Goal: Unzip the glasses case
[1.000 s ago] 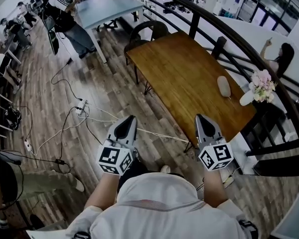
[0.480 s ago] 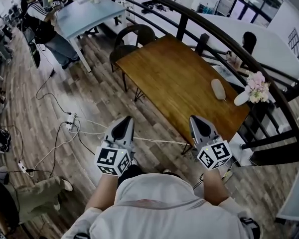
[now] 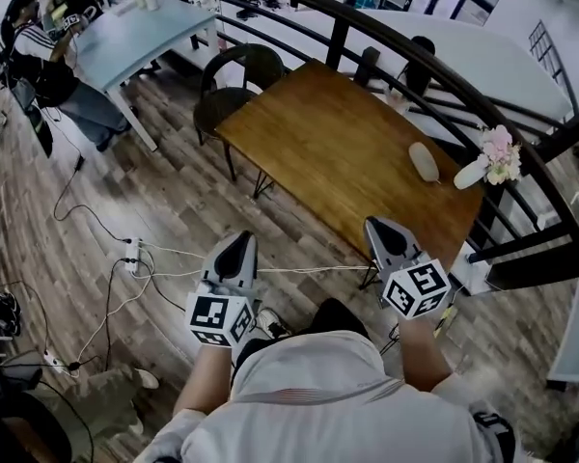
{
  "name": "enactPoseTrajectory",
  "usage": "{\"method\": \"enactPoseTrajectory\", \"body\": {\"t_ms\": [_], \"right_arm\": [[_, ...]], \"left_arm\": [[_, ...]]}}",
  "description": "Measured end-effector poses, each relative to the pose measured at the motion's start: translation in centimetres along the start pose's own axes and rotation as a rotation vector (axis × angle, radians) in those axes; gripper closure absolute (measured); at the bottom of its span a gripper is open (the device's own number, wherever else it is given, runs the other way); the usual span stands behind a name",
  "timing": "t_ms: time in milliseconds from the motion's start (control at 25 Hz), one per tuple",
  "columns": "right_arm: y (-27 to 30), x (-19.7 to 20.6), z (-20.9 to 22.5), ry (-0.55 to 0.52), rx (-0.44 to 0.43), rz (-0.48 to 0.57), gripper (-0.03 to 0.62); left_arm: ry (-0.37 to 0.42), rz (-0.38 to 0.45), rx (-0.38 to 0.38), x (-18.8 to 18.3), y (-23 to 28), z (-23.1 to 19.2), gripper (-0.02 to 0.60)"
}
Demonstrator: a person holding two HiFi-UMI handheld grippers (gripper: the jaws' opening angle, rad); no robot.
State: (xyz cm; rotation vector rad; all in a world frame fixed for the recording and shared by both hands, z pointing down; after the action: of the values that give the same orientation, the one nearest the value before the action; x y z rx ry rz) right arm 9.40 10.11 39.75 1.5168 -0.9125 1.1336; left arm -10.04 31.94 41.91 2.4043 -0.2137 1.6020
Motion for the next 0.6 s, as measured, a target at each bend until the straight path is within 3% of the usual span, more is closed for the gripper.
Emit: {"method": "enactPoseTrajectory", "body": {"t_ms": [200,600], "right_arm": [[0.9,0.5,1.5,-0.005,0.063,-0.017,0.543],[2.3,1.1,10.1,0.100,0.241,0.028,0.543]], "left_arm": [[-0.009,-0.032,0.042,0.0,3.0,-1.0,0.551],[0.049,-0.084,0.142,-2.3,12.7,0.6,0.551]]}}
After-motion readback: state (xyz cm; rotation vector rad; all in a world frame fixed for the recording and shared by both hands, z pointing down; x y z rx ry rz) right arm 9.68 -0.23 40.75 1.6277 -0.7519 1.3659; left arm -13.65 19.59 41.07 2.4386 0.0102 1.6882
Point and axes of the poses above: the fingertips, and each gripper's own axes: y forward along the fingers, z to its right, x out of its underside, the point moved 7 cm from there along -y, backward along the fingers, and after that the axes turned 9 degrees about -y, right-handed, at the moved point
